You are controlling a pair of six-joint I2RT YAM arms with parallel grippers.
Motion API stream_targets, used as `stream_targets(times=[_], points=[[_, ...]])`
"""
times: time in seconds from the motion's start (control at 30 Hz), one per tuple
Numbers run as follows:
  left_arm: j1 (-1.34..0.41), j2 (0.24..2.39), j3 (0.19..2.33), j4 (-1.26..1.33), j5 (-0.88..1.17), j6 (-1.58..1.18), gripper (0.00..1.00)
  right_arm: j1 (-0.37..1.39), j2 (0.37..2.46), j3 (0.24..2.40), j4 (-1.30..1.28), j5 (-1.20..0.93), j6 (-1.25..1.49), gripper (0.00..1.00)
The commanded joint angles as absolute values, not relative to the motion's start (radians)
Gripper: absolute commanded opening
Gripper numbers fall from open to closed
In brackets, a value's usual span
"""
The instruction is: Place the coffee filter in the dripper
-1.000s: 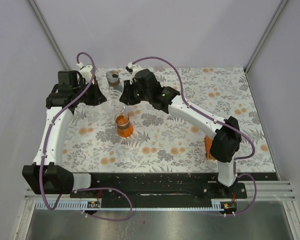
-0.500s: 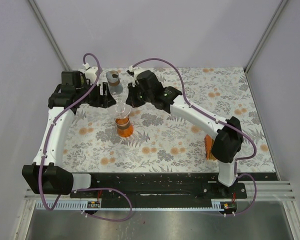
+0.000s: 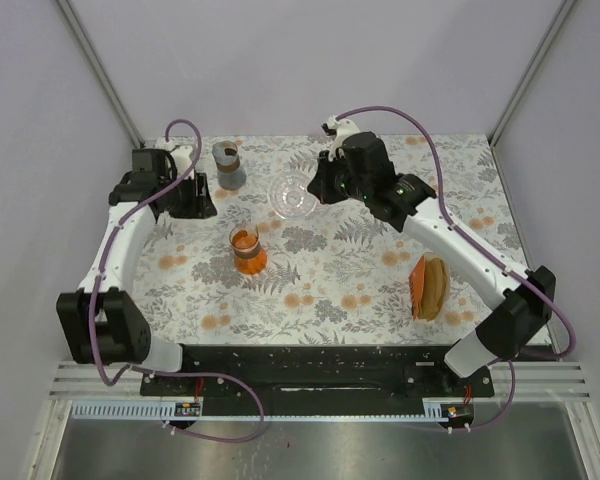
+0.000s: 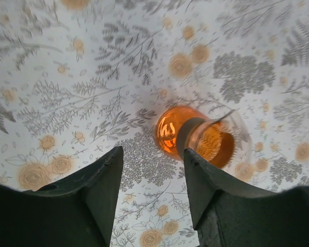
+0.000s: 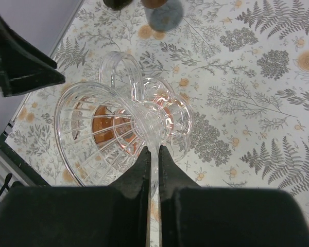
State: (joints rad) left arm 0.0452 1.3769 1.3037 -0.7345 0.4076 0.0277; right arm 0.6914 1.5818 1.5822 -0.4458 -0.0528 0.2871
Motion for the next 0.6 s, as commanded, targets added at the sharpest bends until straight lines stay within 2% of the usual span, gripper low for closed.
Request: stream_targets(times=[0.0,0.27,0.57], points=[[0.035,1.498,1.243,-0.680,0.308,0.038,0.52,0.689,1.497,1.533,-0.396,-0.025,0.267,0.00],[-0.044,1.542,1.143,-0.635,0.307,0.044,0.47,0.687,1.463,1.494,-0.405,-0.044,0.267,0.00],[-0.135,1.551,1.094,-0.701,0.370,0.081,0.45,0.687,1.459,1.505,-0.417,-0.069,0.242,0.00]])
